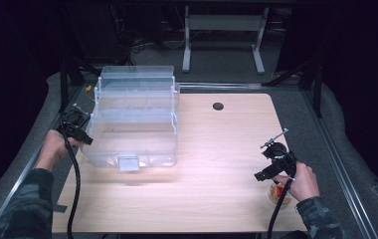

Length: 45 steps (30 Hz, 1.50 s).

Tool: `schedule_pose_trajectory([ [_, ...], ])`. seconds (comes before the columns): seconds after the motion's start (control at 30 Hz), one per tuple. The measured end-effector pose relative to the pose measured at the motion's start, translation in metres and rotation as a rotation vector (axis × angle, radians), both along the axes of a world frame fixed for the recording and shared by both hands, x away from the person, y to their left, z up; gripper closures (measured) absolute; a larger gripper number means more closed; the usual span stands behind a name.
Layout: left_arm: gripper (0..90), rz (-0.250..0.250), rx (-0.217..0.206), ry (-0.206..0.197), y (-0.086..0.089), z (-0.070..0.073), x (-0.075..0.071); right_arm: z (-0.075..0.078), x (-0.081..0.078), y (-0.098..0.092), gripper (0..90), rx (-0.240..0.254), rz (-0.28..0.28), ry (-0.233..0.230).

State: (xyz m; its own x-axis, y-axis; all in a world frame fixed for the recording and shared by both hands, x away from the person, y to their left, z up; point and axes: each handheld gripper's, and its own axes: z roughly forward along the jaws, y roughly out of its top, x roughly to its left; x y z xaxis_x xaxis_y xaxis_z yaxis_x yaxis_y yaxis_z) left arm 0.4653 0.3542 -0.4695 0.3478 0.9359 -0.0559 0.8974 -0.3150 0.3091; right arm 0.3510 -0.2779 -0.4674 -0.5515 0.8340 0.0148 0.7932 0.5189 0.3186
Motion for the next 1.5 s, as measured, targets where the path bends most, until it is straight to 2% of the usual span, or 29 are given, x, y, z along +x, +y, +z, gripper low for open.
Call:
schedule_pose_trajectory([
  [0.67,78.7,-0.061,0.011,0.004,-0.029,0.000,0.000,0.000,-0.001,-0.001,12.7,-0.002,-0.002,0.003],
  [0.87,78.6,-0.076,0.002,0.001,-0.036,0.000,-0.001,0.000,-0.001,-0.002,12.7,-0.007,-0.005,0.006],
  [1.07,78.5,-0.077,-0.005,-0.008,-0.047,0.000,-0.005,0.000,-0.001,-0.002,12.8,-0.010,-0.004,0.004],
  [1.37,78.3,-0.079,0.008,-0.010,-0.063,0.000,-0.011,0.000,-0.002,-0.005,12.9,-0.010,-0.016,0.006],
  [1.43,78.3,-0.076,-0.004,-0.012,-0.065,0.000,-0.013,0.000,-0.003,-0.006,12.9,-0.006,-0.019,0.003],
  [1.47,78.3,-0.077,-0.002,-0.013,-0.067,0.000,-0.013,0.002,-0.003,-0.007,12.9,-0.014,-0.017,0.021],
  [1.5,78.3,-0.079,0.000,-0.014,-0.069,0.000,-0.014,0.000,-0.003,-0.007,12.9,-0.007,-0.021,-0.001],
])
